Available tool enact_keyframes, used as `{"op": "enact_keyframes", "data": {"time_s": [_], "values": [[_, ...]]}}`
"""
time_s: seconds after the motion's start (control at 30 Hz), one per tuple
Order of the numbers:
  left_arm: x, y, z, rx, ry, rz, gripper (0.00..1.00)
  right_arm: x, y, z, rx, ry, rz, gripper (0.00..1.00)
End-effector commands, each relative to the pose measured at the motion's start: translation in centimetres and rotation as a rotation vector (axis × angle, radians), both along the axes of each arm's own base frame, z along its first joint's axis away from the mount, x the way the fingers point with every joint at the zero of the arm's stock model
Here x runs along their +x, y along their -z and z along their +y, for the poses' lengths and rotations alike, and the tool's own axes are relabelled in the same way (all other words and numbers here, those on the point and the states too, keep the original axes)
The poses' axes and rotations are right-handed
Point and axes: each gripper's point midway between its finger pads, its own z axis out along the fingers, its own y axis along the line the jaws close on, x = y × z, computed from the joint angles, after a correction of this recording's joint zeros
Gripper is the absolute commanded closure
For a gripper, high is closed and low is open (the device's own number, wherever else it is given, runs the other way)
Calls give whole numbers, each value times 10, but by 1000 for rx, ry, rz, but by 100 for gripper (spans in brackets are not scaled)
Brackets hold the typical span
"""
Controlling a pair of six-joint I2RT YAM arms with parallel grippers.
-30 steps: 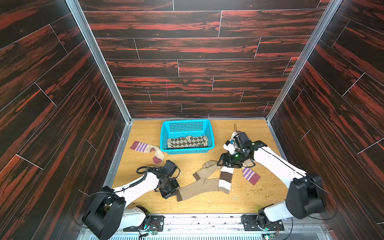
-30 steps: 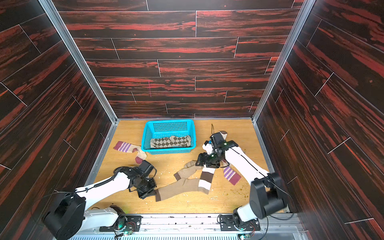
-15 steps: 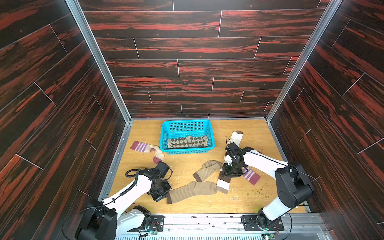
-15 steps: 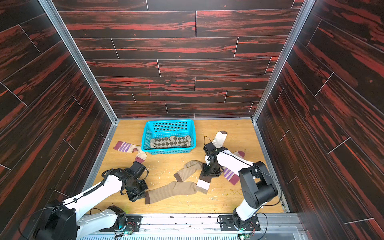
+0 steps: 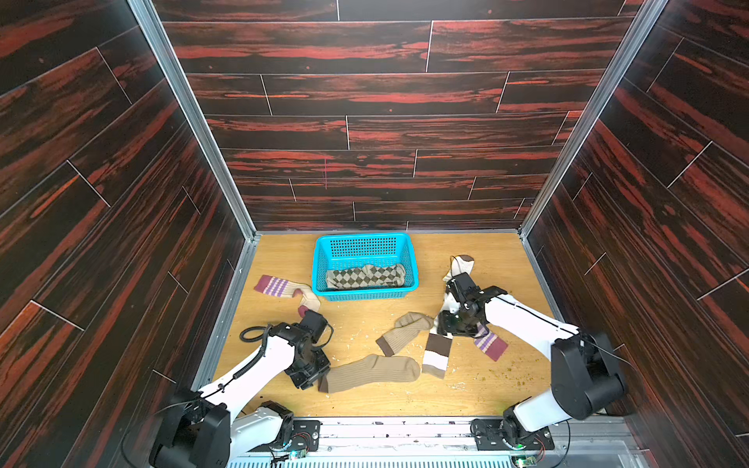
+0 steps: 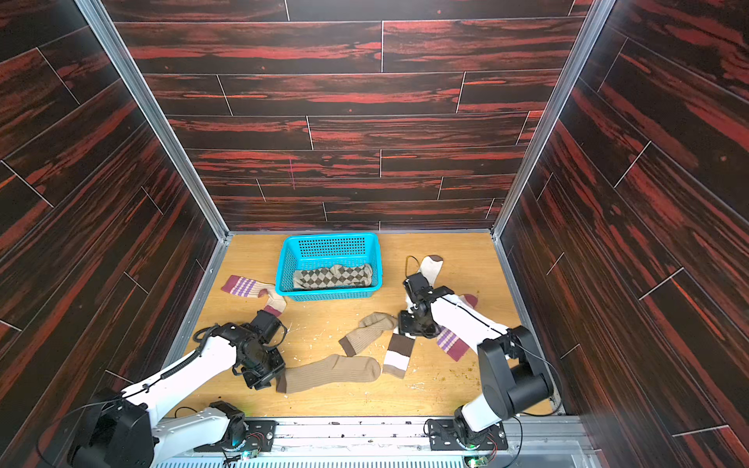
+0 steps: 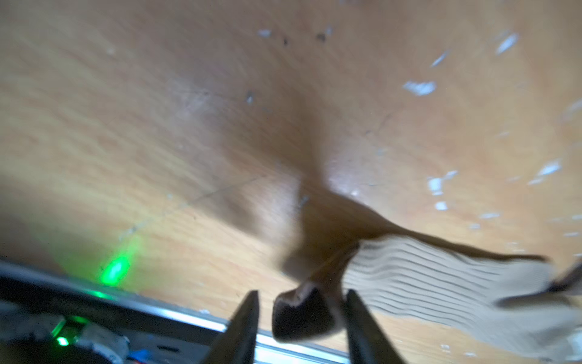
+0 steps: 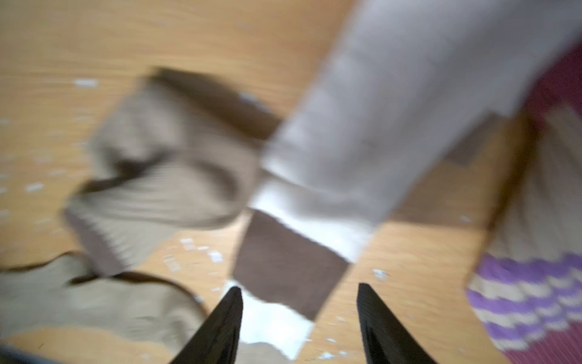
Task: Place the socks together as a pair
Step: Move the sock to the center of the board.
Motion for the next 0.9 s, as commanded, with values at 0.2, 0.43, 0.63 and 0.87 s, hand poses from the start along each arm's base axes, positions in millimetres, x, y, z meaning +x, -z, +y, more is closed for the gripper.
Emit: {"op": "enact_keyframes", "data": {"time_s": [0.2,0.43,0.63,0.87], "values": [[29,-56,7,51,2,-134,32,3,-5,64,85,-266,-90,37],[3,-49,24,115,-20,-64,30,-37,-18,120,211,-433,-46,38],[5,-49,26,101,-76,-125,24,-51,-2,151,200,-490,4,38],[38,-75,18,59,-57,-293,24,-34,28,159,77,-425,20,38]]}}
